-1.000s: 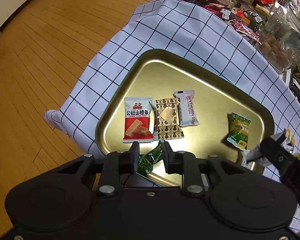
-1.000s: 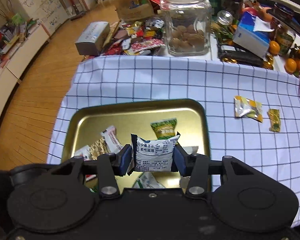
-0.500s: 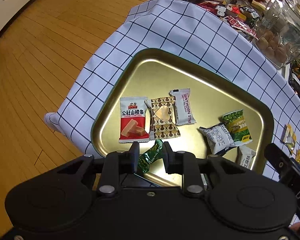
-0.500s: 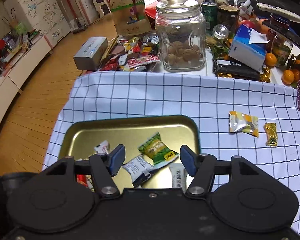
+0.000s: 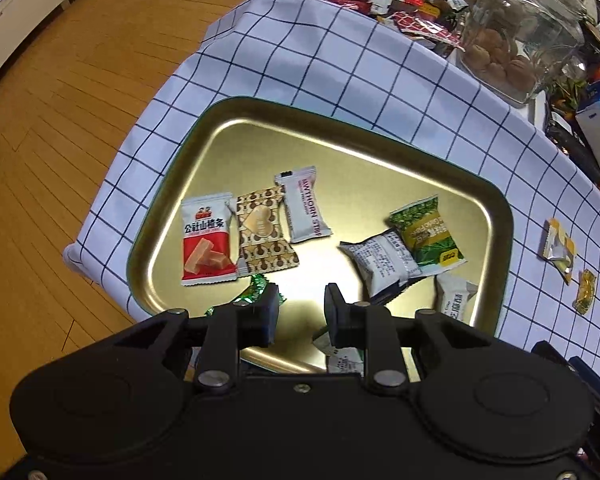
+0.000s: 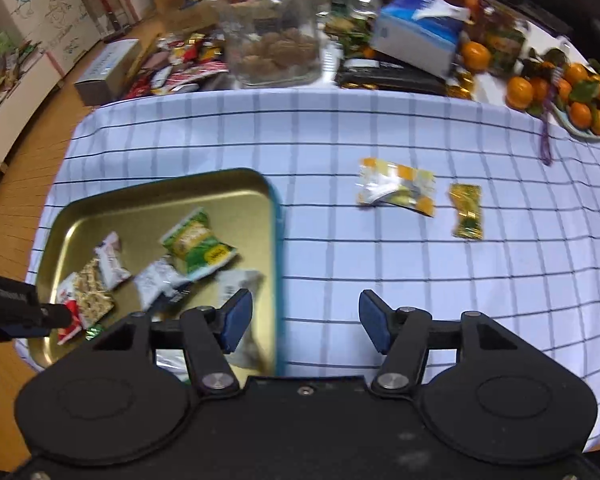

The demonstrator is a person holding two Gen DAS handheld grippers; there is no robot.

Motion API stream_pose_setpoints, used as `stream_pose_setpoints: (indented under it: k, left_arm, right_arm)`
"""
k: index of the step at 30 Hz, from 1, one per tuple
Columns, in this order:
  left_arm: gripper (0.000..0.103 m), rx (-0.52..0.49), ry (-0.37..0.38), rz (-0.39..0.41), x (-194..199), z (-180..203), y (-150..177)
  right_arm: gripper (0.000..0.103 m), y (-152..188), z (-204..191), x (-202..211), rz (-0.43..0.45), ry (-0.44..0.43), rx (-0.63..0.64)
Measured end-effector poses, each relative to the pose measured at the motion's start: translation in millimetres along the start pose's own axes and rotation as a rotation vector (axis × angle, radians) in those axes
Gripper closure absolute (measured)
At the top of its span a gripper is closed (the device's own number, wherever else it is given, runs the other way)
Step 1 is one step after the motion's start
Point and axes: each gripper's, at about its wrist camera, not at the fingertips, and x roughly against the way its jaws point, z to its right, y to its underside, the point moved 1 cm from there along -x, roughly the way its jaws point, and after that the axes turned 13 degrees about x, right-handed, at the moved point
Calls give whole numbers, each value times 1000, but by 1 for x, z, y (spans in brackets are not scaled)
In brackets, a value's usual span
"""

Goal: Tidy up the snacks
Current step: 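Grasp the gold candy with the right gripper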

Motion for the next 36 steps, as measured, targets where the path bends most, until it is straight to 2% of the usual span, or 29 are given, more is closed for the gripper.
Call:
stream_pose_setpoints:
  k: [5,12,15,20,28,32,36]
  left_arm:
    - [70,-78,13,52,5,35,14]
    - [69,-242,88,116,8,95,46]
    - [69,-299,79,104,3,120,60]
    - [69,-342,124,55,0,154,77]
    - [69,-333,158,99,4,176,84]
    - [69,-300,142,98,0,178,80]
    - [67,-282,111,82,-4,177,73]
  right_arm:
    - [40,11,50,-1,-29,72,-38]
    - [41,29,120,-5,-56,157,-139]
    - [41,34,143,-8,-63,166,-218]
    - [41,30,174,-14,-81,148,-322]
    - [42,-6,178,-31,-29,66,-360]
    - [42,-27,166,-42,-12,23,-320]
    - [42,-40,153,-54,-12,28,-280]
